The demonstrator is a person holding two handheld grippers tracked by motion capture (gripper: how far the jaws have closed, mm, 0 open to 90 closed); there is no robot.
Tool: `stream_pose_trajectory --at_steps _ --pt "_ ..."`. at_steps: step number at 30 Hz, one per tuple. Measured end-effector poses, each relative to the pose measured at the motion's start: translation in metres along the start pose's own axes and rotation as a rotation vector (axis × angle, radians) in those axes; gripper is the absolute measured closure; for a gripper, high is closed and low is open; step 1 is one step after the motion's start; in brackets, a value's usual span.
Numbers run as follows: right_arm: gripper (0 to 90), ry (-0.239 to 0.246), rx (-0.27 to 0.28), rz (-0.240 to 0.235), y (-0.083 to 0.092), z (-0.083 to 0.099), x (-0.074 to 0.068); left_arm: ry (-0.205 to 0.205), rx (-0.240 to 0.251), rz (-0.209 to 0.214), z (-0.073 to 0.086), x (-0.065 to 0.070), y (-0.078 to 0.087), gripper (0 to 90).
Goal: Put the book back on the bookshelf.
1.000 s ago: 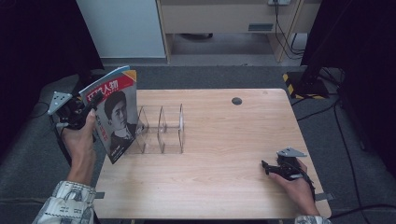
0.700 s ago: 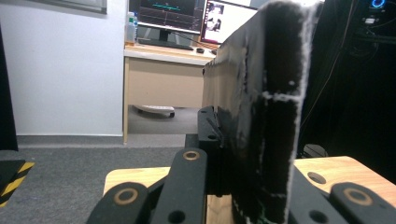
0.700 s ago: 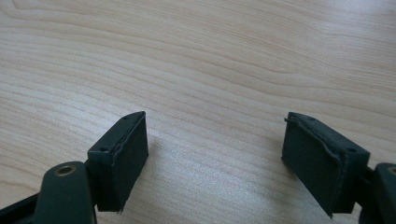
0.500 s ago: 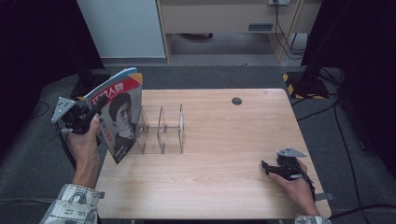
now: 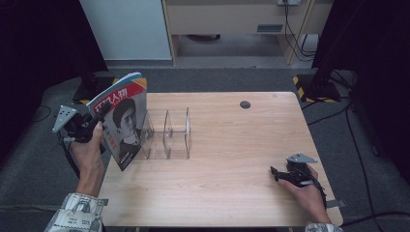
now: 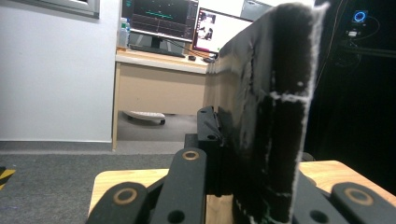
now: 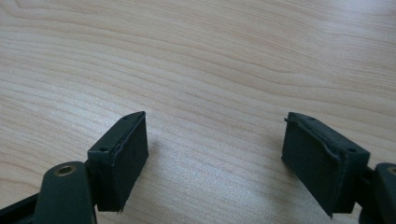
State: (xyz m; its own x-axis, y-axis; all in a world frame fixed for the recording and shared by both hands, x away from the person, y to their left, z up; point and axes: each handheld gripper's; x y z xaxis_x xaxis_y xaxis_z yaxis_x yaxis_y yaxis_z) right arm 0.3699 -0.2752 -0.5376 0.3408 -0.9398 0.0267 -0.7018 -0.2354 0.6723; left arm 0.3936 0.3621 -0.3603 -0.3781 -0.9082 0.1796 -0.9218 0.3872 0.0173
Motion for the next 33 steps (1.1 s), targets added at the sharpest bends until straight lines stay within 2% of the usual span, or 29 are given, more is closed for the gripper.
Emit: stream_pose_trajectory --at_steps 9,33 --pt "22.5 0.003 -0.001 -0.002 0.0 0.0 0.0 0.0 0.006 0.01 0.003 0.003 0.001 85.7" --pt "22.5 0.007 -0.003 -0.006 0.001 0.0 0.0 0.031 0.042 0.012 0.018 -0.003 0.01 85.1"
Point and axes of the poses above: each handheld gripper's, and its own axes: y roughly backward along the jaws, z roughly out of its underside, x roughly to its right, and after that the axes turned 3 degrees about z, right-handed
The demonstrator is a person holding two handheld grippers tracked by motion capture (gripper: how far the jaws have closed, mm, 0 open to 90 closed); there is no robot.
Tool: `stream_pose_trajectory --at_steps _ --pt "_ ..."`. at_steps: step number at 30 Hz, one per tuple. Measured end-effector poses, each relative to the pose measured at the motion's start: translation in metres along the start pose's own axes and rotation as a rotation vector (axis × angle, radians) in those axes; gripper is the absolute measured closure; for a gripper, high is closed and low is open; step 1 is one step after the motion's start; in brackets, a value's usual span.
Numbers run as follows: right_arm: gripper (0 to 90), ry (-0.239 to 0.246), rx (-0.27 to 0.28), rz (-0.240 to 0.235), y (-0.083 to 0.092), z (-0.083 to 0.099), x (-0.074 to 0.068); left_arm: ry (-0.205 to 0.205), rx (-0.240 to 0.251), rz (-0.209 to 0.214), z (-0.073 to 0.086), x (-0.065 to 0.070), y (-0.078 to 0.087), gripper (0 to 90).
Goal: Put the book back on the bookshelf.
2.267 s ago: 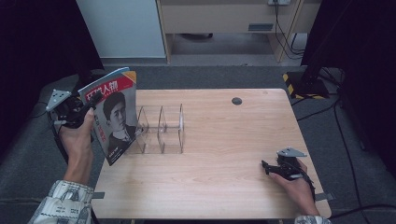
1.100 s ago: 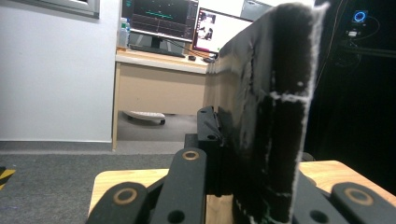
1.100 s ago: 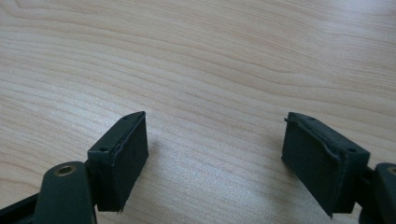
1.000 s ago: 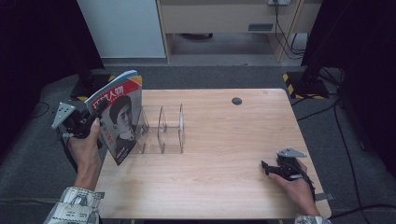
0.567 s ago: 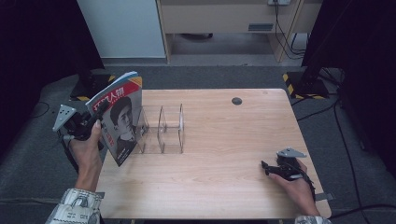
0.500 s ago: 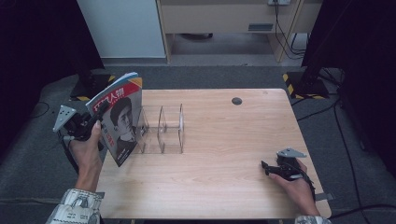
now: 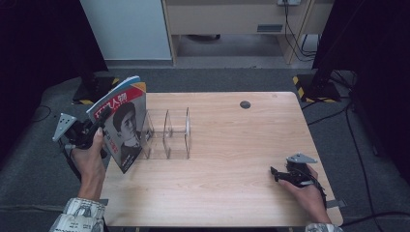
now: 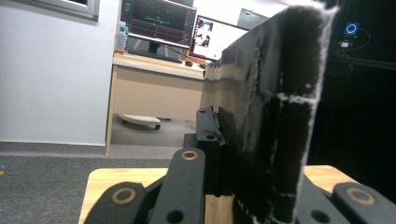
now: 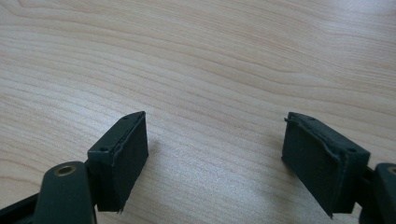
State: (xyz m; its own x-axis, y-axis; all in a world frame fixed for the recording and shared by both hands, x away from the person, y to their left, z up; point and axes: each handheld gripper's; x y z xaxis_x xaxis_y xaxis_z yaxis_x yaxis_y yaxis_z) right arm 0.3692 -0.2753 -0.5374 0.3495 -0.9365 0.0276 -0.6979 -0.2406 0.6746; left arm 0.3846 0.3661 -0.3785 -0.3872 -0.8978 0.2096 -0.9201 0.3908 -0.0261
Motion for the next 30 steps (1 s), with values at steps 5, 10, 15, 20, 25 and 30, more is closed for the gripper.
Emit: stream_pose_trajectory --at_steps 5,10,15,20,25,30 --pt "22.4 0.0 -0.001 0.0 0.0 0.0 0.0 -0.002 -0.004 -0.009 0.001 0.001 0.001 84.5" --pt "22.4 0.0 0.0 -0.001 0.0 0.0 0.0 0.009 -0.006 -0.017 0.003 0.001 0.003 83.7" --pt "22.4 0.0 0.0 -0.002 0.0 0.0 0.0 0.022 0.001 -0.019 0.007 -0.002 0.006 82.7" --pt "22.4 0.0 0.004 -0.001 0.0 0.0 -0.001 0.028 0.004 -0.02 0.01 -0.004 0.009 82.3" --pt "22.4 0.003 0.003 -0.003 0.0 0.0 -0.001 0.023 -0.008 -0.029 0.011 -0.004 0.01 82.0" --pt "22.2 0.003 0.003 -0.003 0.0 0.0 -0.001 0.008 -0.032 -0.046 0.013 -0.002 0.011 81.6"
Point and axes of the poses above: each handheld gripper's, and its own axes: y roughly backward along the jaws, z roughly out of its underside, x roughly to its right, and after that the axes turned 3 degrees about z, right-handed
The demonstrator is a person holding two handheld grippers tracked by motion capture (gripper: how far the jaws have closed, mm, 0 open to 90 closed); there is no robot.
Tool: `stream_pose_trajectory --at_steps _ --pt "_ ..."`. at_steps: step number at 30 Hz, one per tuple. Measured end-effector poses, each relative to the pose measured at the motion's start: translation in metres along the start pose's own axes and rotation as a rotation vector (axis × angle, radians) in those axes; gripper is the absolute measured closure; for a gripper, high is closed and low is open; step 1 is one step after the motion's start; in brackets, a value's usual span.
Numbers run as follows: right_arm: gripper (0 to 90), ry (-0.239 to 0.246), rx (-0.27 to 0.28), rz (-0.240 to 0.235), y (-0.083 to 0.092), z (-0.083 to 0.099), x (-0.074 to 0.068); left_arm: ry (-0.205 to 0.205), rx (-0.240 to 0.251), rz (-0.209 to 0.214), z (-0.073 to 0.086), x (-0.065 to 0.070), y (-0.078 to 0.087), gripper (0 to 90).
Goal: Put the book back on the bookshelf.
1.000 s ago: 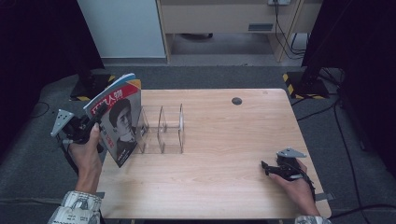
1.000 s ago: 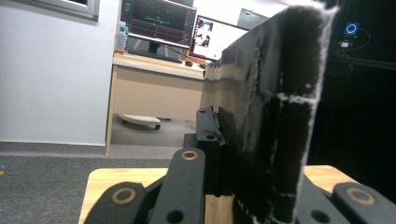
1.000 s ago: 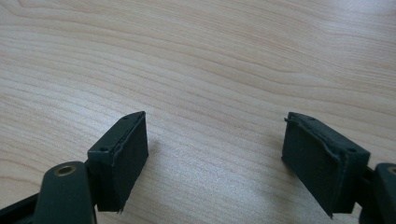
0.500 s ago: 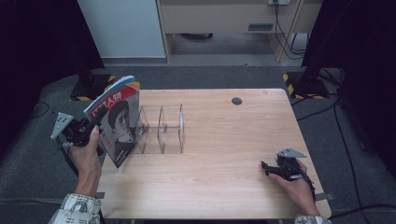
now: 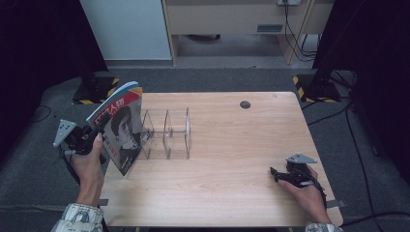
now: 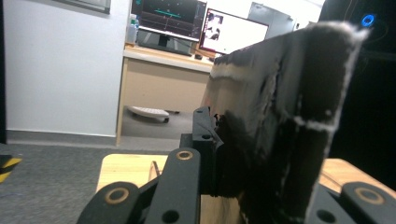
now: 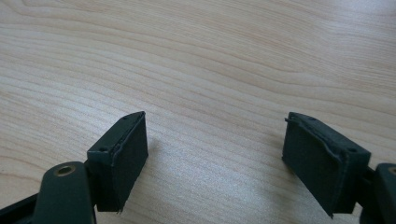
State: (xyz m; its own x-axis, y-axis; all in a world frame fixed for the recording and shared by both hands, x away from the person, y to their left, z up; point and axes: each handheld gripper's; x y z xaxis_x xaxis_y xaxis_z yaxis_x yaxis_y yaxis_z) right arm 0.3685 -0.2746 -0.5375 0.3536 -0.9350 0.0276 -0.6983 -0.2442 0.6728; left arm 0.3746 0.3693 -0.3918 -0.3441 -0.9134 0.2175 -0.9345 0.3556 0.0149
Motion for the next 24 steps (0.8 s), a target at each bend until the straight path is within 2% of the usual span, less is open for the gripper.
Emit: stream_pose_trajectory --at_steps 10,24 --pt "22.1 0.001 0.0 -0.001 0.0001 0.0001 -0.0001 0.005 -0.025 -0.025 0.0016 0.0006 -0.0009 79.7" --pt "22.0 0.004 0.001 -0.002 0.0 0.0001 -0.0001 0.019 -0.031 -0.018 0.0024 -0.0017 -0.0036 79.0"
Point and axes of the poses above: each handheld gripper's, and its own axes: y roughly backward along the jaws, z roughly out of its underside, x roughly to its right, and after that the axes turned 3 degrees about z, right-handed
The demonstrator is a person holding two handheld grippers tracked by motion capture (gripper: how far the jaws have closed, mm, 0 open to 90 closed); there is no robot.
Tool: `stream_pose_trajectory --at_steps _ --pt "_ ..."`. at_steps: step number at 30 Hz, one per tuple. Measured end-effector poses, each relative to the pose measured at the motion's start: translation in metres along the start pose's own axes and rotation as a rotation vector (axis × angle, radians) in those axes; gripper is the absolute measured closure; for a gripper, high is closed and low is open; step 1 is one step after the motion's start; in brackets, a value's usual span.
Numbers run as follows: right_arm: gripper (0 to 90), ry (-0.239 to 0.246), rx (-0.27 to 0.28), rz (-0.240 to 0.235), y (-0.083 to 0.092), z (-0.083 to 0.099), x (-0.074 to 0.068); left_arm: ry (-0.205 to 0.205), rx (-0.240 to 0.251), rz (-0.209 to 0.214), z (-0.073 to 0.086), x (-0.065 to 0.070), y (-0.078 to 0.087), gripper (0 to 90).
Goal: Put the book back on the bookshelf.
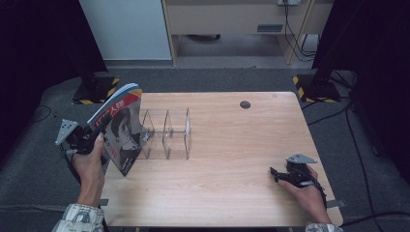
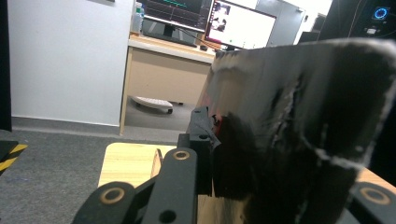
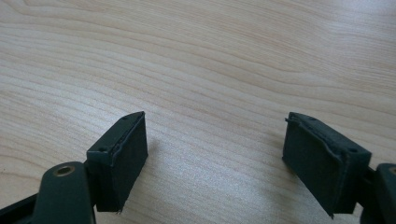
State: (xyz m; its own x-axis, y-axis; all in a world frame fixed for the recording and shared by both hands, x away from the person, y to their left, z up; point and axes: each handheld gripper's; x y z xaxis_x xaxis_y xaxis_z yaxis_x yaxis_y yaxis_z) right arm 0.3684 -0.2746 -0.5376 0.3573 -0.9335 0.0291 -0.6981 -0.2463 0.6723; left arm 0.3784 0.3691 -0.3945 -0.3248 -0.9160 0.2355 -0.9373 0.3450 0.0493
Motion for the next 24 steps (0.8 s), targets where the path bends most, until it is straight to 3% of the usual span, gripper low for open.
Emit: stream_pose_trajectory --at_steps 11,20,24 --pt "22.0 0.001 0.0 -0.001 0.0 0.0 0.0 -0.003 -0.006 -0.01 0.0019 -0.0002 -0.0011 71.7" --pt "21.9 0.002 0.001 -0.001 -0.0001 0.0 -0.0001 -0.006 0.001 -0.034 0.0031 -0.0021 0.0008 51.0" --pt "21.9 0.0 0.001 0.0 -0.0001 0.0 -0.0002 -0.006 -0.01 -0.026 0.0036 -0.0025 0.0005 39.3"
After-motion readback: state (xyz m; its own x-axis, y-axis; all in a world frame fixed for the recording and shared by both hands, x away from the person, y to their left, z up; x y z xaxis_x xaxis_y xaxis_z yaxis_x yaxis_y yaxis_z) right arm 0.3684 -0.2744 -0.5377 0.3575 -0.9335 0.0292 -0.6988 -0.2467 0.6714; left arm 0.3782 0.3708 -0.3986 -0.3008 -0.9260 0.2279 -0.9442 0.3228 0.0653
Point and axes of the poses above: each handheld gripper's, and its own axes: y roughly backward along the jaws, z roughly out of its underside, x roughly to its right, and after that the axes turned 3 degrees about z, right-handed
